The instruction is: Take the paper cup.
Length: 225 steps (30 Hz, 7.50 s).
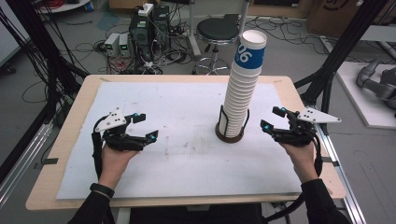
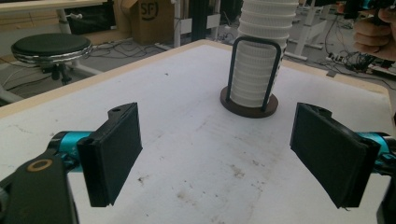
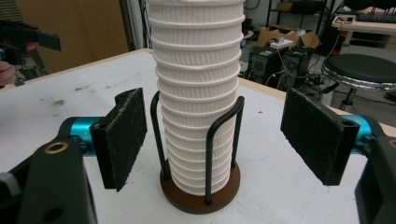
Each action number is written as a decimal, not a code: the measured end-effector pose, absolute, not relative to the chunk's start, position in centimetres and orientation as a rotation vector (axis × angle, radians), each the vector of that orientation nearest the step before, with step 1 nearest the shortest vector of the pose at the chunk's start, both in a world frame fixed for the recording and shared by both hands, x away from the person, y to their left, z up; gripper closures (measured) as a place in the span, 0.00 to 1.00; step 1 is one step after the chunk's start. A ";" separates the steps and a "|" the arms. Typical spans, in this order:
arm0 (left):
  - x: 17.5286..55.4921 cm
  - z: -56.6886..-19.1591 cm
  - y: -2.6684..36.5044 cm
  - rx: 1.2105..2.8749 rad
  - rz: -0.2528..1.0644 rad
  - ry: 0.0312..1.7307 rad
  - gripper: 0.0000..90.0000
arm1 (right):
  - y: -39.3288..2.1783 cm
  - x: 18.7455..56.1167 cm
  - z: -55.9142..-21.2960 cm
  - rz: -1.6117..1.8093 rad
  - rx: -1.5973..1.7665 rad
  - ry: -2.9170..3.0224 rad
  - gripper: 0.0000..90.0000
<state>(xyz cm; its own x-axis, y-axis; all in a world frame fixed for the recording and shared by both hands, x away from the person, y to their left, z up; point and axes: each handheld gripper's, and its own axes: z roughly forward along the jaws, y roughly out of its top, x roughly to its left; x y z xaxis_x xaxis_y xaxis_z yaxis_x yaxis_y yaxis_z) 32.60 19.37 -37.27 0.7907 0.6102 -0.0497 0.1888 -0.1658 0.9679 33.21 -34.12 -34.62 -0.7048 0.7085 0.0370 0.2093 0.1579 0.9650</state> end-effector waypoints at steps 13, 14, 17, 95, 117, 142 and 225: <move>32.3 -37.2 19.7 1.725 0.389 0.613 0.18 | -34.8 33.3 -34.2 1.601 0.880 2.007 0.24; 32.3 -37.2 19.8 1.725 0.388 0.615 0.18 | -34.8 33.3 -34.2 1.597 0.881 2.002 0.24; 32.3 -37.3 19.7 1.726 0.376 0.609 0.18 | -35.0 33.1 -33.8 1.610 0.883 1.992 0.24; 33.2 -34.7 16.7 1.731 0.252 0.568 0.18 | -26.8 39.9 -25.5 1.594 0.838 2.034 0.15; 38.7 -22.9 7.3 1.690 0.242 0.419 0.18 | -26.7 39.7 -25.5 1.587 0.839 2.025 0.16; 43.1 -16.7 -1.5 1.657 0.250 0.312 0.16 | -26.7 39.7 -25.5 1.586 0.836 2.021 0.16; 37.0 -11.5 11.2 1.551 0.415 0.313 0.35 | -26.7 39.3 -25.5 1.561 0.831 2.012 0.16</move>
<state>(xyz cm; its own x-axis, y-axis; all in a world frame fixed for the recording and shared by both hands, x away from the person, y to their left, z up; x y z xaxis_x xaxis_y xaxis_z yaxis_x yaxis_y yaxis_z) 37.01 11.18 -11.55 0.8923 0.4468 0.0652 -0.0598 -0.0263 0.9979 39.31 -26.67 -25.47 -0.7120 0.7022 0.0070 0.1813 0.1741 0.9679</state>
